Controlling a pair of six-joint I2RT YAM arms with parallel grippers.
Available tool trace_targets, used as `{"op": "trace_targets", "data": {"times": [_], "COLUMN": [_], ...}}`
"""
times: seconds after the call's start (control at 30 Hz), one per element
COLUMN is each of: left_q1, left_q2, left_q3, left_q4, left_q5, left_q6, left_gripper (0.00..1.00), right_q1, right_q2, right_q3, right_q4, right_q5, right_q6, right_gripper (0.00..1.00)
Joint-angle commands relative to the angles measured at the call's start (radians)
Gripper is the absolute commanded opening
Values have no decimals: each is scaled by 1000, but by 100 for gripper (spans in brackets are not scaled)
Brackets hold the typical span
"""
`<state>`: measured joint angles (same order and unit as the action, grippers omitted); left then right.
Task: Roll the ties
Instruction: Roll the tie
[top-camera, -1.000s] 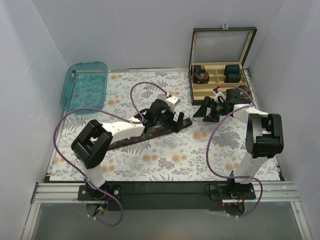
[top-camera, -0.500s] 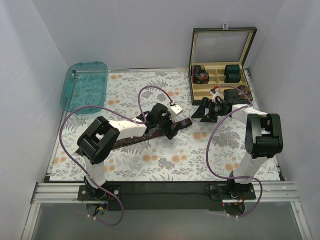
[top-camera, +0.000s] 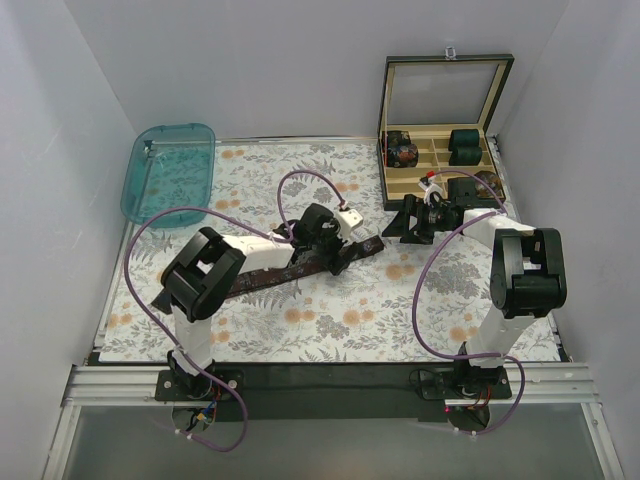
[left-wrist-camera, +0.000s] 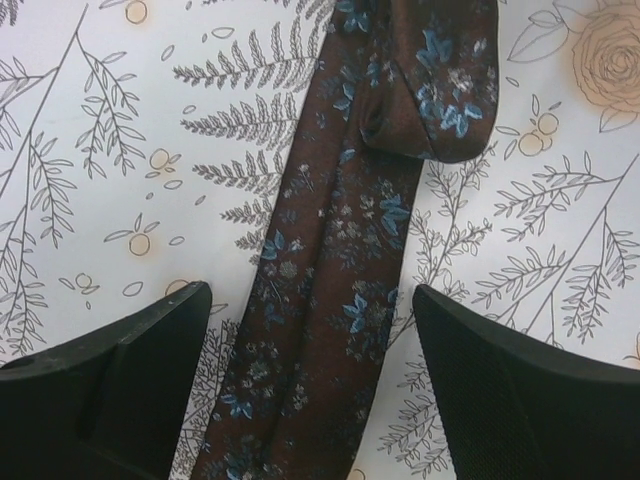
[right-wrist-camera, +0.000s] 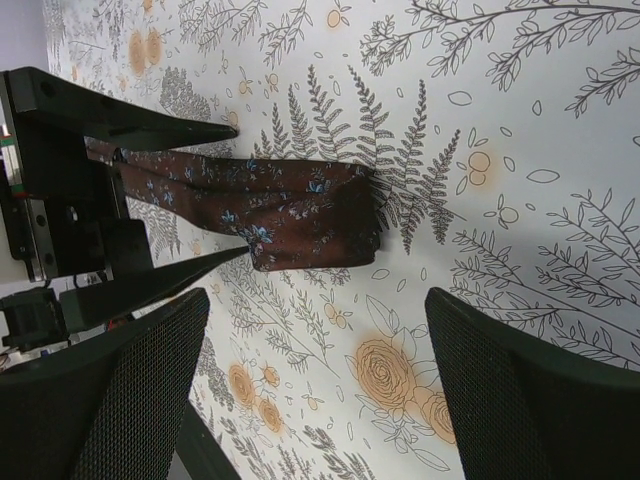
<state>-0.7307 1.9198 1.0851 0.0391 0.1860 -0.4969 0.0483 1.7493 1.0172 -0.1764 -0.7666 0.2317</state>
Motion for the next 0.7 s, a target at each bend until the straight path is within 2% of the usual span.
{"op": "trace_targets", "data": {"times": [0.0, 0.13, 0.17, 0.3, 0.57, 0.67], "left_q1": [11, 17, 17, 17, 11, 7], "left_q2": [30, 54, 61, 93, 65, 42], "left_q3": [27, 30, 32, 38, -25, -50], "left_q4": [-21, -62, -73, -133, -185, -182], "left_q5": [33, 92, 127, 210, 319, 297], "left_q6": [24, 26, 26, 31, 14, -2], "left_gripper": [73, 59, 51, 43, 39, 46], "right_q1": [5, 5, 5, 5, 4, 5], "right_q2": [-34, -31, -31, -28, -37, -47], "right_q3": [0, 4, 4, 6, -2, -18], "right_q4": [6, 6, 6, 6, 5, 5], "right_q5": [-26, -31, -31, -30, -33, -36], "right_q6": [-17, -17, -19, -20, -20, -20], "right_gripper": [79, 79, 79, 79, 78, 78]}}
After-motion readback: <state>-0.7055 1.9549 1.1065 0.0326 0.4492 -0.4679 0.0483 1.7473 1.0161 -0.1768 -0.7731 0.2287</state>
